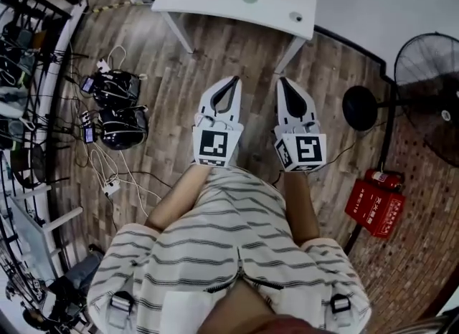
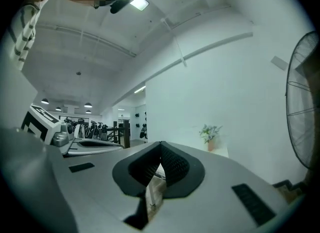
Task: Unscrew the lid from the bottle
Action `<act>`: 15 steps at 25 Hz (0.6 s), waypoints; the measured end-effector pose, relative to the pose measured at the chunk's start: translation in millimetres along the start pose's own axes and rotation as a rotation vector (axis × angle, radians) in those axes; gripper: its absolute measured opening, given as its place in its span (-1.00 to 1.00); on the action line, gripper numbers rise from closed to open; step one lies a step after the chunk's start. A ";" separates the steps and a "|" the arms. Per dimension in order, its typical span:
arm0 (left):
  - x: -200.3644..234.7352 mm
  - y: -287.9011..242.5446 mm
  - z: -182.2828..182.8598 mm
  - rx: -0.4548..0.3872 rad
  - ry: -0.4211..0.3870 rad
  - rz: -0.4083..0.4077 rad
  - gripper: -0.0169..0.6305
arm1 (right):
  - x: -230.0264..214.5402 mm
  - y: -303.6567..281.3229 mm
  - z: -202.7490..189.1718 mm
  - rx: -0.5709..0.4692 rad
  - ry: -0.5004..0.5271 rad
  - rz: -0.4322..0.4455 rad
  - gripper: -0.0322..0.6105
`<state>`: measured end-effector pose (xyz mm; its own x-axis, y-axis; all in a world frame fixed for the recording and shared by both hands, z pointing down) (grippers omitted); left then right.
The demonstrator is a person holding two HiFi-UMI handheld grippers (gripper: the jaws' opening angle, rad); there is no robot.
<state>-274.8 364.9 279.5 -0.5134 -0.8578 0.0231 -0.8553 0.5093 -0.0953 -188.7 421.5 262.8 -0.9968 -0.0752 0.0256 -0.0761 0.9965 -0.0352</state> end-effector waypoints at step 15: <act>100.3 -146.3 18.0 0.037 0.035 -0.090 -0.96 | -59.7 -161.1 6.8 0.037 0.002 -0.101 -0.86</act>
<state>-199.8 203.1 277.8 -0.4374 -0.8967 0.0682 -0.8952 0.4270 -0.1276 -117.1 265.2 260.1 -0.9840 -0.1752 0.0331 -0.1771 0.9818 -0.0689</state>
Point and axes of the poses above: the fingertips, and each gripper's own axes: y backward along the fingers, x to its left, z out of its top, the point moved 1 cm from there along y, backward along the fingers, and after that the axes turned 6 degrees about y, right-handed, at the moved point
